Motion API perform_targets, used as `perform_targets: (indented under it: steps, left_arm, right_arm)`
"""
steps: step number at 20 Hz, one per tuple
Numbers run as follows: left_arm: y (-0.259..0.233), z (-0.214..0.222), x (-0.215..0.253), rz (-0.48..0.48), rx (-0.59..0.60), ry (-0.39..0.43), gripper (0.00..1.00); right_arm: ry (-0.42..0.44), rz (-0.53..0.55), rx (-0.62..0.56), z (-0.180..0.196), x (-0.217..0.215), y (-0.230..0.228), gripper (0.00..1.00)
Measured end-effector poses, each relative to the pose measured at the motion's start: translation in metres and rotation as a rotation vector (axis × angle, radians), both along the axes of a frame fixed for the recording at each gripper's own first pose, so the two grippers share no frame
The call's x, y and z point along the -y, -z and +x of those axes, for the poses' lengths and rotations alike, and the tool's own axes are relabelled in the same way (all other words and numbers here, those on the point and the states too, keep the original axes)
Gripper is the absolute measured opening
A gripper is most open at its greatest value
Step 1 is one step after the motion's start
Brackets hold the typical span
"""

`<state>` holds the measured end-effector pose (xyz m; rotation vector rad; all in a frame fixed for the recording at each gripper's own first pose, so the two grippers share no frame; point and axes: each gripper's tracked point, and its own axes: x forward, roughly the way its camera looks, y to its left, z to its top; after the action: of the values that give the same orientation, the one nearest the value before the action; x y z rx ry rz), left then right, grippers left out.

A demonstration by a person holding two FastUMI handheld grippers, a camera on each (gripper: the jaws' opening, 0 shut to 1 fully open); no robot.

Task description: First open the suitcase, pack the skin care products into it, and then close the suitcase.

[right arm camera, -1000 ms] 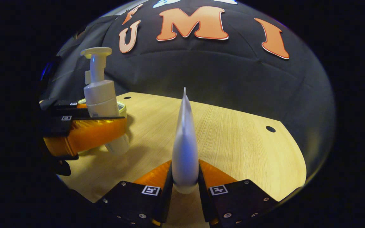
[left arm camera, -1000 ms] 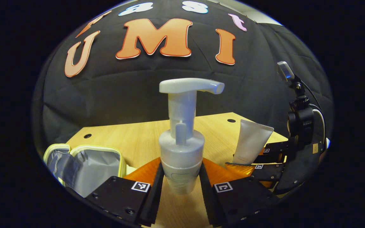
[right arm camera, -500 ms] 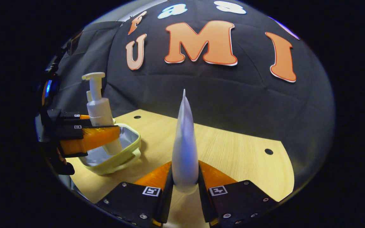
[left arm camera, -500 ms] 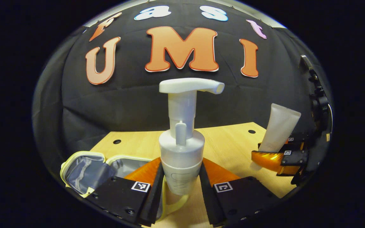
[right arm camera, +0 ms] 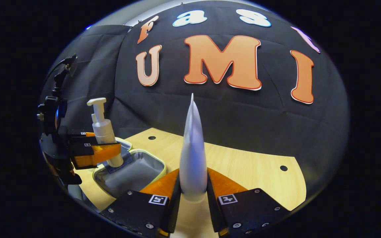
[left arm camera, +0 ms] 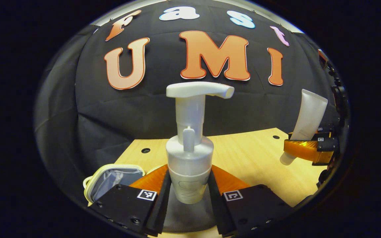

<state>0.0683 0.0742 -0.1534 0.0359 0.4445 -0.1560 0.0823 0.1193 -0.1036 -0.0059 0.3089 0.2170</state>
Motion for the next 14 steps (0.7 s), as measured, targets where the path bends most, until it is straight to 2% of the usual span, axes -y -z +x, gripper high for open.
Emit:
perform_targets:
  steps: [8,14]
  left_arm:
    - [0.03,0.012,-0.058,-0.024,-0.096,0.06,0.59]
    - [0.105,0.006,-0.058,-0.042,-0.339,0.193,0.59]
  right_arm:
    - [0.026,0.013,-0.031,0.009,-0.067,-0.001,0.41]
    - [0.09,0.027,-0.083,0.005,-0.11,0.016,0.41]
